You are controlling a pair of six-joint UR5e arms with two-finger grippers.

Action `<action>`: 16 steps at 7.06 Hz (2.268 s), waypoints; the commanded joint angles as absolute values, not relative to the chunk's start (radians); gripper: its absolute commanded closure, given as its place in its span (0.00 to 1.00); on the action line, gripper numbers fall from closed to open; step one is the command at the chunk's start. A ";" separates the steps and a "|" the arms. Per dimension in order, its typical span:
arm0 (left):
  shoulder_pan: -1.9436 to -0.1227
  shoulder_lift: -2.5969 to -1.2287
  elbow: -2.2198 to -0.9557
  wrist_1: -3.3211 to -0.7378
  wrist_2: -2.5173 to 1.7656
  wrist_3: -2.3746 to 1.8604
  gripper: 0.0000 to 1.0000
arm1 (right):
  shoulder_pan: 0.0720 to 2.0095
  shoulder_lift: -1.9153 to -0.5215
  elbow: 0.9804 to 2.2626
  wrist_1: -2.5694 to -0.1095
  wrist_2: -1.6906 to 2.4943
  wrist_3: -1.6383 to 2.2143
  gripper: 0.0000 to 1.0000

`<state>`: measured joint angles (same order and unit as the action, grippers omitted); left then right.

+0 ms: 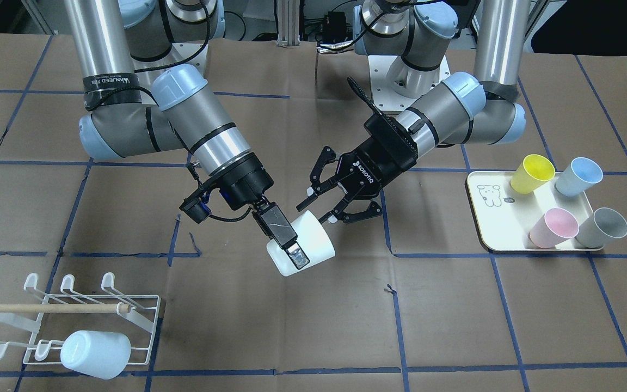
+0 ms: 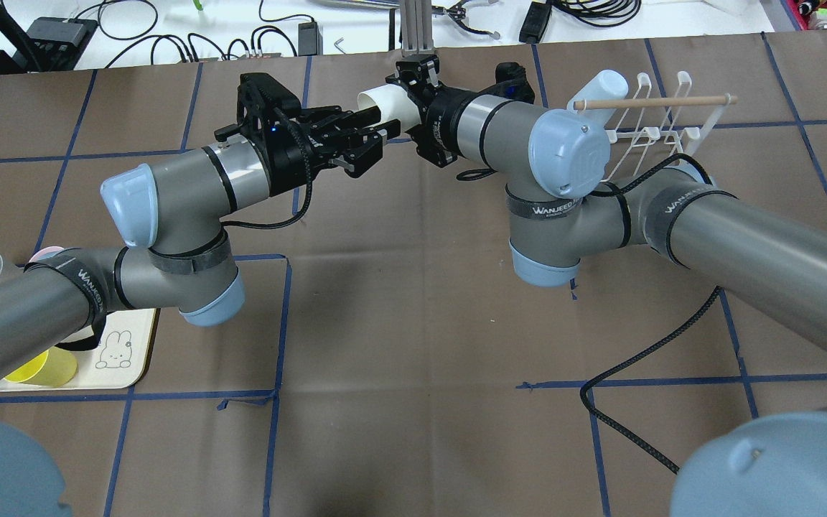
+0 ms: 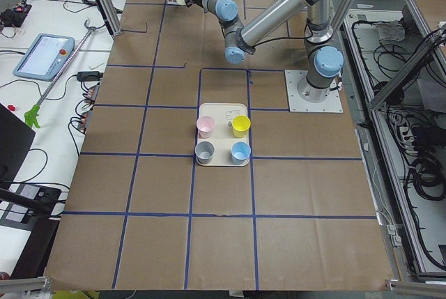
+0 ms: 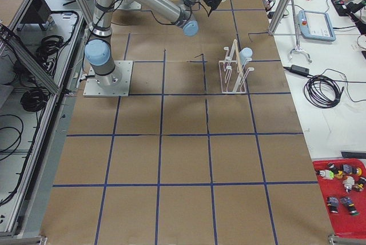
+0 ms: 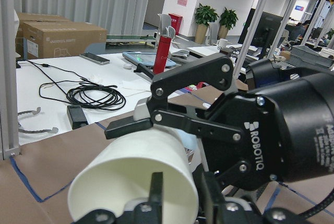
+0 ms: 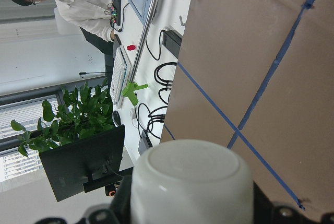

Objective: Transfer IKEA cup to right arm and place on rack

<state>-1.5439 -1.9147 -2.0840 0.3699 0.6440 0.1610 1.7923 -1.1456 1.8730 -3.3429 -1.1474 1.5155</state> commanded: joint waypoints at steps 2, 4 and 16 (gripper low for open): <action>-1.514 -1.910 -2.094 0.396 0.647 0.155 0.00 | 1.786 -1.146 1.870 -3.344 -1.149 1.513 0.64; -1.401 -1.879 -2.159 0.435 0.629 0.155 0.00 | 1.752 -1.147 1.862 -3.343 -1.150 1.506 0.72; -1.454 -1.710 -1.549 -1.238 1.507 0.100 0.00 | 1.249 -1.093 1.732 -3.347 -1.273 -0.374 0.91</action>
<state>-1.4200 -1.7163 -1.6720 -0.9404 1.4428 0.1133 1.2757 -1.1317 1.7360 -3.3239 -1.2728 -0.3456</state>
